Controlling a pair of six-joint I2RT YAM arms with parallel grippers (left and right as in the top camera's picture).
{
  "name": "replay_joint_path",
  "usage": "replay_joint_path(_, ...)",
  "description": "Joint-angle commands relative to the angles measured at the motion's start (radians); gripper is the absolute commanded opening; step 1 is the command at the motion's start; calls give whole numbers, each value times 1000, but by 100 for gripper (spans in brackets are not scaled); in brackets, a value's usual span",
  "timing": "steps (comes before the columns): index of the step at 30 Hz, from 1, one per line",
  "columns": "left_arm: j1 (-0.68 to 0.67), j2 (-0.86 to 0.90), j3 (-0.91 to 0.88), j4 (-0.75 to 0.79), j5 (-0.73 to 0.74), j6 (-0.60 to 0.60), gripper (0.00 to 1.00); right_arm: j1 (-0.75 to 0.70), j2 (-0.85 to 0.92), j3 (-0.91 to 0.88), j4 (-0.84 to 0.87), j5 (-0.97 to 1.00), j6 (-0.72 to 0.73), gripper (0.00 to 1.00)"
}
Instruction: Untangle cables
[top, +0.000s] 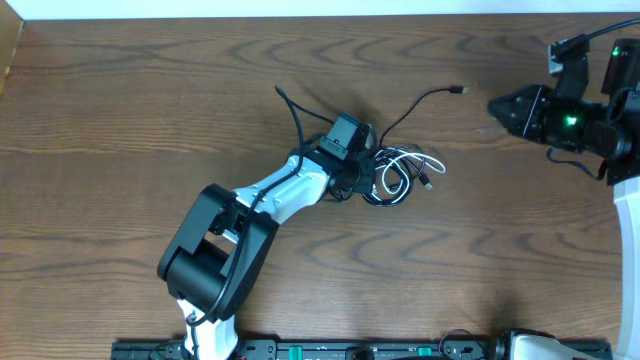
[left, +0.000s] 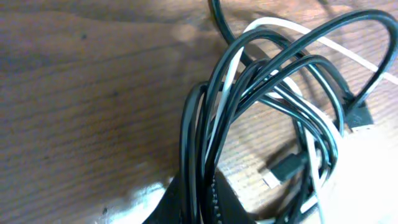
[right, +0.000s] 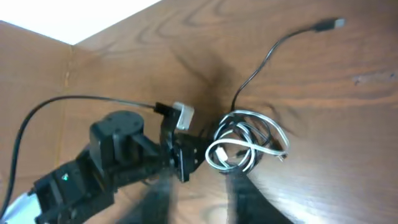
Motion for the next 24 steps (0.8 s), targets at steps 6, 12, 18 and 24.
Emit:
replay_joint_path(6,43,-229,-4,8,285,18,7,98,126,11,-26,-26,-94,54)
replay_joint_path(12,137,-280,-5,35,583,16,8,171,219,11,-24,-26,-119,55)
replay_joint_path(18,208,-279,-5,130,794,-62,7,280,349,11,-16,18,-180,52)
replay_joint_path(24,224,-279,-5,211,809,-177,7,334,486,11,-11,261,-74,46)
